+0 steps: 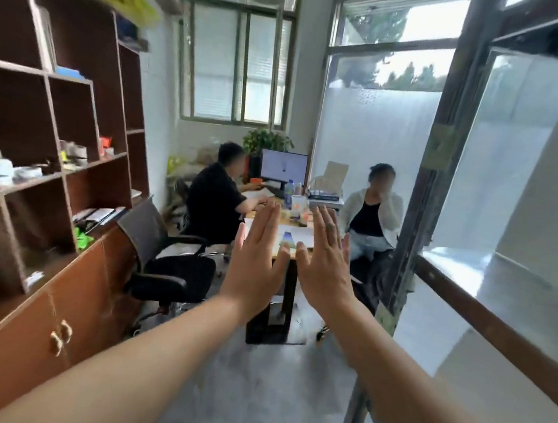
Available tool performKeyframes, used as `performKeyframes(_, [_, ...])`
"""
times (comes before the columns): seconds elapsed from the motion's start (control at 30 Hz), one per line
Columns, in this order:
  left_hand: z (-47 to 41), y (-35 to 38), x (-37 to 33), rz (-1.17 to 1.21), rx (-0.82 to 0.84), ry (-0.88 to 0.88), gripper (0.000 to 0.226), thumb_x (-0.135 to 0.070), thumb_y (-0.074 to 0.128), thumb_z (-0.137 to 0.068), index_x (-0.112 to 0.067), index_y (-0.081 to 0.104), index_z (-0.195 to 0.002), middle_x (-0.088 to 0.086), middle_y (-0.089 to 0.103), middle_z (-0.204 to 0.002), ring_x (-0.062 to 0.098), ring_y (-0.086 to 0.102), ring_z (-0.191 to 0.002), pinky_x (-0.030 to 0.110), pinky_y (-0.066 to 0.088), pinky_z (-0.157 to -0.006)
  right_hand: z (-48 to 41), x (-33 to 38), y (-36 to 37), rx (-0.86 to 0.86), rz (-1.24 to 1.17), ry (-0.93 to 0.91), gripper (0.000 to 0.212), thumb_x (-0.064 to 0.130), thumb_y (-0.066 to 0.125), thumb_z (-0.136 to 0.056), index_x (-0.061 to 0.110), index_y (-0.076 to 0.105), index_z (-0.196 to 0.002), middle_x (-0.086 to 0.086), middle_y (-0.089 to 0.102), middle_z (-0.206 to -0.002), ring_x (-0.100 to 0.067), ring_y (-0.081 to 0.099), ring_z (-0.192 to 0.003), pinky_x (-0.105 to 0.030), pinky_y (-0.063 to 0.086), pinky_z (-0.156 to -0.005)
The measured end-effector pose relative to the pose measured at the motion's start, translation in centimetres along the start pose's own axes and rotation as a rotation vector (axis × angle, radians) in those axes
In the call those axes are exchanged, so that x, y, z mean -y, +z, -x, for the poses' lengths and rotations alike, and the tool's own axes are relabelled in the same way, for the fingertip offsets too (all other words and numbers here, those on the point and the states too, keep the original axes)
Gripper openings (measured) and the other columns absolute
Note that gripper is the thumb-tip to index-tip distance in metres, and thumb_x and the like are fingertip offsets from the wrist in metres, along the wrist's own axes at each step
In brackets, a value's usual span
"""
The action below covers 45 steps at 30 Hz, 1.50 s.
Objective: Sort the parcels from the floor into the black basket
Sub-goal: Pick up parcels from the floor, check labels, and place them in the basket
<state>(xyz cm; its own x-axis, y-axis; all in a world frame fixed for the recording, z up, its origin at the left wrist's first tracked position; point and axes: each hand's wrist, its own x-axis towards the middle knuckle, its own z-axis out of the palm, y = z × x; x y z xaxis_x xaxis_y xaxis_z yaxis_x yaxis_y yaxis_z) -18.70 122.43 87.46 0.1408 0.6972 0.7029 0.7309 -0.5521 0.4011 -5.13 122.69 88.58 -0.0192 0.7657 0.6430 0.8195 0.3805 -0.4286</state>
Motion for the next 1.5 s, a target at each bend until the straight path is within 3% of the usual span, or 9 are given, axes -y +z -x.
performKeyframes(0.2, [1.1,-1.2,1.2,0.011,0.045,0.105,0.067,-0.043,0.019,-0.098,-0.022,-0.003,-0.158,-0.010,-0.010,-0.164,0.001,-0.013,-0.149,0.038,-0.007,-0.122,2.9,2.4,1.0,-0.033,0.084,0.081,0.073,0.030,0.043,-0.101,0.021,-0.002,-0.158,0.011,-0.010,-0.164,-0.002,-0.017,-0.148,-0.037,-0.015,-0.121])
performKeyframes(0.37, [2.0,-2.6,1.6,0.036,0.053,0.183,0.064,-0.038,0.018,-0.099,-0.019,0.000,-0.158,-0.008,-0.007,-0.165,0.001,-0.013,-0.149,0.038,-0.007,-0.123,6.4,4.3,1.2,-0.027,0.124,0.220,0.072,0.030,0.042,-0.102,0.022,-0.003,-0.157,0.011,-0.010,-0.164,-0.001,-0.017,-0.147,-0.041,-0.012,-0.122])
performKeyframes(0.53, [3.3,-1.8,-0.4,0.078,0.160,0.305,0.067,-0.040,0.012,-0.096,-0.020,-0.004,-0.157,-0.008,-0.014,-0.164,0.003,-0.017,-0.149,0.039,-0.008,-0.123,10.5,6.1,-2.0,-0.149,0.269,0.284,0.070,0.033,0.040,-0.100,0.021,0.004,-0.158,0.009,-0.004,-0.165,-0.004,-0.013,-0.149,-0.040,-0.012,-0.122])
performKeyframes(0.63, [4.6,-0.3,-4.6,0.158,0.189,0.372,0.065,-0.038,0.015,-0.098,-0.020,-0.004,-0.157,-0.008,-0.016,-0.163,0.002,-0.019,-0.148,0.039,-0.007,-0.123,14.1,6.0,-6.0,-0.167,0.417,0.364,0.069,0.037,0.034,-0.100,0.022,-0.001,-0.158,0.009,-0.013,-0.164,-0.005,-0.019,-0.148,-0.038,-0.020,-0.118])
performKeyframes(0.83, [9.8,-0.8,-15.1,0.370,0.265,0.558,0.064,-0.040,0.016,-0.101,-0.018,-0.004,-0.157,-0.006,-0.013,-0.164,0.003,-0.017,-0.148,0.036,-0.007,-0.123,21.5,6.1,-15.9,-0.311,0.526,0.693,0.066,0.037,0.030,-0.105,0.024,-0.009,-0.157,0.008,-0.019,-0.163,-0.004,-0.019,-0.148,-0.036,-0.021,-0.117])
performKeyframes(1.2, [22.2,-8.5,-34.3,0.709,0.310,0.735,0.063,-0.040,0.019,-0.101,-0.016,0.007,-0.158,-0.004,0.002,-0.165,0.003,-0.007,-0.150,0.037,-0.006,-0.123,38.5,15.7,-32.1,-0.481,0.845,0.823,0.065,0.037,0.029,-0.105,0.022,-0.008,-0.157,0.008,-0.016,-0.164,-0.003,-0.020,-0.147,-0.038,-0.020,-0.118])
performKeyframes(1.5, [40.2,-17.4,-47.8,0.817,0.517,0.957,0.062,-0.045,0.003,-0.102,-0.019,-0.015,-0.155,-0.007,-0.021,-0.162,0.003,-0.024,-0.146,0.036,-0.014,-0.122,57.0,25.7,-41.8,-0.543,1.022,1.085,0.067,0.042,0.026,-0.105,0.022,-0.014,-0.156,0.007,-0.022,-0.163,-0.006,-0.023,-0.147,-0.042,-0.013,-0.121])
